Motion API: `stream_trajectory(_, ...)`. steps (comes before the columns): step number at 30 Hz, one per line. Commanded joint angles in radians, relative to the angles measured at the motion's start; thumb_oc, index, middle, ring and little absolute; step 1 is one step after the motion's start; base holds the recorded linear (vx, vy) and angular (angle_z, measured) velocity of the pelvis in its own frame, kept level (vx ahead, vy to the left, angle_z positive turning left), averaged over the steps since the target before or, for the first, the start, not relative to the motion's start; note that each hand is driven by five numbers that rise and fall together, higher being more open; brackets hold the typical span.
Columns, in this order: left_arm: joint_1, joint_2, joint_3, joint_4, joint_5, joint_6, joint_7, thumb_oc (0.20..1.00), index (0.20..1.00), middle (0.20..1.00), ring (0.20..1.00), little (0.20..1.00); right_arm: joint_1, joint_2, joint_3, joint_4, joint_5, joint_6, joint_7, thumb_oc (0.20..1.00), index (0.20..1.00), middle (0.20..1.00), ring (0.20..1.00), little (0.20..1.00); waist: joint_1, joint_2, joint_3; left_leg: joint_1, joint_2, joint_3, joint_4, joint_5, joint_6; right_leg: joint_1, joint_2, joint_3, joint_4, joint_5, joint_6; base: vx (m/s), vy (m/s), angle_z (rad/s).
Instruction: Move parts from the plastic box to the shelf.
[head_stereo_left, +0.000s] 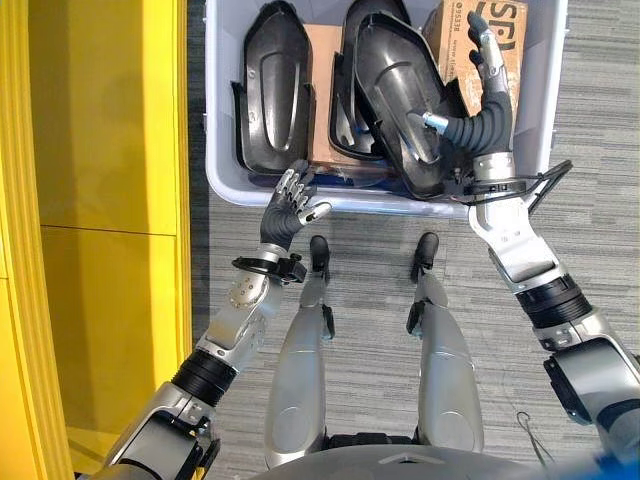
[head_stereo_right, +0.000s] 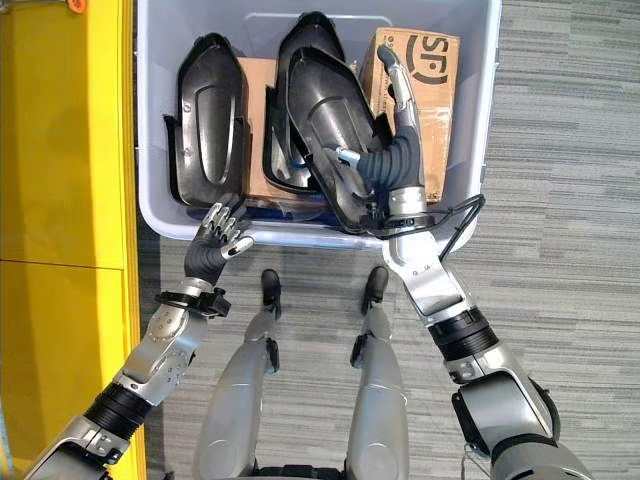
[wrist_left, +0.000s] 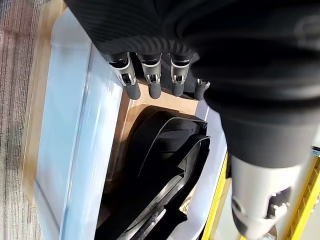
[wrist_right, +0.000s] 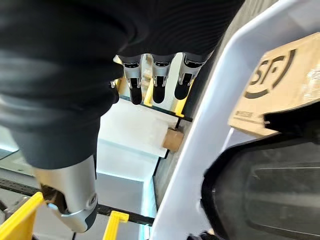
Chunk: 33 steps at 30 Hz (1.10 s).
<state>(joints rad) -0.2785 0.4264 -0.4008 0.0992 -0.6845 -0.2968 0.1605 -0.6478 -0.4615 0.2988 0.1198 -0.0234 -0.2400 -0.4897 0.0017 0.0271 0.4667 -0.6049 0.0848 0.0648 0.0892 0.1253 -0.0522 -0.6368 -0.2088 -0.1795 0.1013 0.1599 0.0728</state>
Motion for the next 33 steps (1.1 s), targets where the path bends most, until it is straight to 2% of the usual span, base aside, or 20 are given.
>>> stream_trajectory(1,0.069,0.003,0.011,-0.084,0.027,-0.044,0.012,1.0,1.0,1.0,1.0,1.0,0.02,0.019,-0.047,-0.031,-0.006,-0.045,-0.047,1.0,1.0,1.0,1.0,1.0,0.011,-0.02,-0.039,-0.02,0.033,-0.008,0.068,-0.081,-0.02,0.038,-0.058,0.021,0.06,-0.083,0.077,0.0,0.0,0.0)
stream_trajectory(18,0.078,-0.001,0.01,-0.078,0.043,-0.059,0.029,1.0,1.0,1.0,1.0,1.0,0.076,0.017,-0.082,0.072,-0.097,-0.005,-0.143,1.0,1.0,1.0,1.0,1.0,0.002,-0.021,-0.034,-0.028,0.034,-0.005,0.072,-0.083,-0.021,0.03,-0.056,0.023,0.06,-0.081,0.079,0.0,0.0,0.0)
stream_trajectory(33,0.071,0.008,-0.006,-0.063,0.018,-0.062,0.008,1.0,1.0,1.0,1.0,1.0,-0.088,0.011,-0.009,0.411,-0.031,0.038,-0.12,1.0,1.0,1.0,1.0,1.0,0.029,-0.004,-0.03,-0.035,0.032,-0.008,0.076,-0.084,-0.017,0.021,-0.058,0.024,0.067,-0.083,0.077,0.0,0.0,0.0)
